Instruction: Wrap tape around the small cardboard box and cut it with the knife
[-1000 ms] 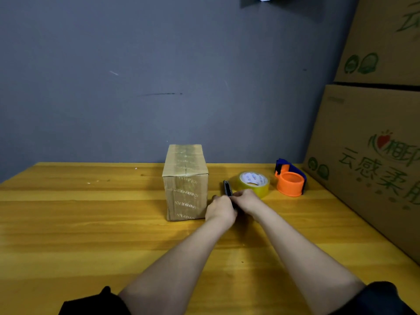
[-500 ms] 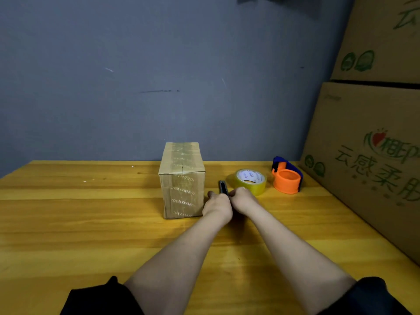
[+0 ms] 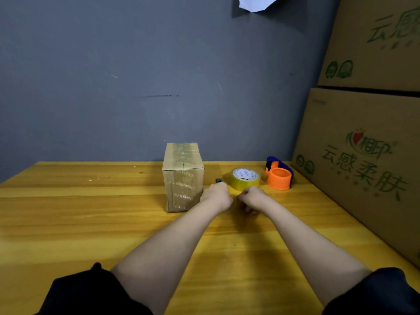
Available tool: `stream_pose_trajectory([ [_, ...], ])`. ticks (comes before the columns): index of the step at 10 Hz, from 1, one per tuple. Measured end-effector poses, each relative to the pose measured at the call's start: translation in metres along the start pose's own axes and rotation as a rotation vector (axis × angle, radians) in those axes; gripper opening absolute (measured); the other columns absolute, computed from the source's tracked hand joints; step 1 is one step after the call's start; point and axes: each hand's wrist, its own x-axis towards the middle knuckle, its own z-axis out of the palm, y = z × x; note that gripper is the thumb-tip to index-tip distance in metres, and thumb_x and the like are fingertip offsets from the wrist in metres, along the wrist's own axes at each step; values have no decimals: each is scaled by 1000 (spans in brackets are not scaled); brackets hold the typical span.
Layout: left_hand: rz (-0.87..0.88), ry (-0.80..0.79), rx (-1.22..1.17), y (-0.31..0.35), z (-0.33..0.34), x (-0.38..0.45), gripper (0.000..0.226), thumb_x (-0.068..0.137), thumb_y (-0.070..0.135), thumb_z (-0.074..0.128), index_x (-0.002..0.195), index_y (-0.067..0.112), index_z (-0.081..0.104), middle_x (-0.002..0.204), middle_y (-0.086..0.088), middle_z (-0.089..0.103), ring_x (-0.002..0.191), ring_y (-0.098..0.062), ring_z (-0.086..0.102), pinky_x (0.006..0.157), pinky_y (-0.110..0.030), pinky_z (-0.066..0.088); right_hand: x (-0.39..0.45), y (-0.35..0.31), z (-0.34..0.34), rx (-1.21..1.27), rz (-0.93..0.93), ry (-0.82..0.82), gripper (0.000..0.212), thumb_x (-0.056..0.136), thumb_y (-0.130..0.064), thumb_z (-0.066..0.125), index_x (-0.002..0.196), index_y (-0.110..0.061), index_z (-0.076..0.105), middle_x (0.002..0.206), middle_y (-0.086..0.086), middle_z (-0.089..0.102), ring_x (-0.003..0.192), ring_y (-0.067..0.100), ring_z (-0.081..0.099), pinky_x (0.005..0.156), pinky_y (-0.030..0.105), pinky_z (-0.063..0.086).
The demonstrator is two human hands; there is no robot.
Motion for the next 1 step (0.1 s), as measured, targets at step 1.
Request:
stream_pose_trajectory([
  [1,88,55,-109,4,-14,-10,22,87,18,44,78,10,63,84,-9,76,81,-27,71,80,-38,58,-7,2,-8,-2,-1,35,17,92,-26,52,93,-12,61,65,5,62,65,23,61,63,33,52],
])
